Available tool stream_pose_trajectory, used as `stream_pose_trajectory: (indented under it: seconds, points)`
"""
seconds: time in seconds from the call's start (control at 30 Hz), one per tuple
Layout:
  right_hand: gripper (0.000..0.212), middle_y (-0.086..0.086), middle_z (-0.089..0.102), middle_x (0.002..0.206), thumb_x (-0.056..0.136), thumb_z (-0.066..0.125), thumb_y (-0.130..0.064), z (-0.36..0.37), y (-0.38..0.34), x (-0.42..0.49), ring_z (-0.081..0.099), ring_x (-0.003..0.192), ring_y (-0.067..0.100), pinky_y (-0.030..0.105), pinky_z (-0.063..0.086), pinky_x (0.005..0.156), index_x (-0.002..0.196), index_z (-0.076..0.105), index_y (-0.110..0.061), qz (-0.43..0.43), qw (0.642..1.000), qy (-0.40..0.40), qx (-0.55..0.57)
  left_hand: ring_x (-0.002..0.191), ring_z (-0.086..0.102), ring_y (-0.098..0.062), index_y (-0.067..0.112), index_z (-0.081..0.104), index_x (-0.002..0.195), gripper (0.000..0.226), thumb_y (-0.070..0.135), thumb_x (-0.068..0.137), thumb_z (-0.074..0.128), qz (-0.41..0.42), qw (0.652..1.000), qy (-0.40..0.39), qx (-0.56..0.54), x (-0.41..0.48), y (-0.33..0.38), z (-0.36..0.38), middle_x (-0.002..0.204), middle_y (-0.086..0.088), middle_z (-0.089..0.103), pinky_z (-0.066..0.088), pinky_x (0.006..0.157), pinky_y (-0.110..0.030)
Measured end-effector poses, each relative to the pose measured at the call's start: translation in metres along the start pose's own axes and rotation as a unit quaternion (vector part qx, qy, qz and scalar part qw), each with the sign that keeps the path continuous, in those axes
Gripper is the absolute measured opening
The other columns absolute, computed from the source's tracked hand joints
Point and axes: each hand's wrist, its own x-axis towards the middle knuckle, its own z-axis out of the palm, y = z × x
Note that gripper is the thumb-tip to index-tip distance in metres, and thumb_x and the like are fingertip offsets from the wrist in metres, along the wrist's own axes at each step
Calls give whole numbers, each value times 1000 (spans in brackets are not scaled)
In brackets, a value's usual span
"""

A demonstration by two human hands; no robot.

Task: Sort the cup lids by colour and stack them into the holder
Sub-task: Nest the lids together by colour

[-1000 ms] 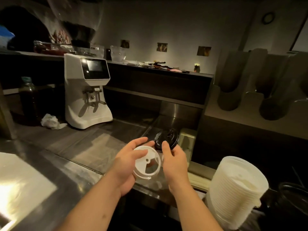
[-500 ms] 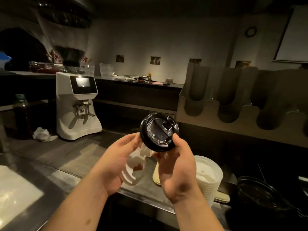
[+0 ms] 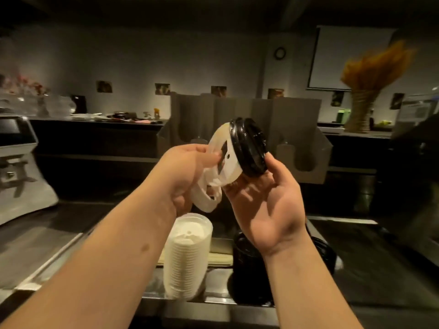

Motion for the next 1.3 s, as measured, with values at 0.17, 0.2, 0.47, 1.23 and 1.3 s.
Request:
stream_pose_trajectory:
  seconds: [0.17,0.2,0.47,1.23,1.3]
  points:
    - [38,15,73,118,98,53,-28,-42,-63,-20,74,99,25,34,60,83,127,65,-7,-78,992,86,-43,96,64,-23,22,72,100,11,30,92,71,0,1000,21,2,22,-9,68,101,-3,71,53,77,-39]
    - [34,13,74,116,98,55,-24,-54,-74,-24,75,97,23,32,61,76,126,65,-7,-85,988,113,-66,93,62,-19,22,72,99,10,29,93,70,2,1000,31,-1,24,-14,78,100,-1,69,50,70,-34]
    - [57,16,58,131,93,54,9,-147,-119,-46,68,110,40,50,61,83,139,50,-24,-70,951,232,-193,83,59,-14,24,66,91,9,33,94,68,69,990,83,95,19,-50,137,89,3,63,54,67,-31]
    - [51,-17,67,125,88,51,17,-216,-117,-31,48,135,12,48,31,120,76,73,-28,63,717,22,-694,90,56,-12,21,67,97,13,33,93,68,102,982,125,95,25,-78,127,92,7,62,52,75,-34]
    - [56,-19,63,131,84,45,19,-217,-116,-31,41,140,9,49,22,123,77,73,-29,96,697,22,-710,89,56,-11,20,67,98,13,33,93,68,100,983,123,97,26,-80,127,92,7,62,47,70,-29]
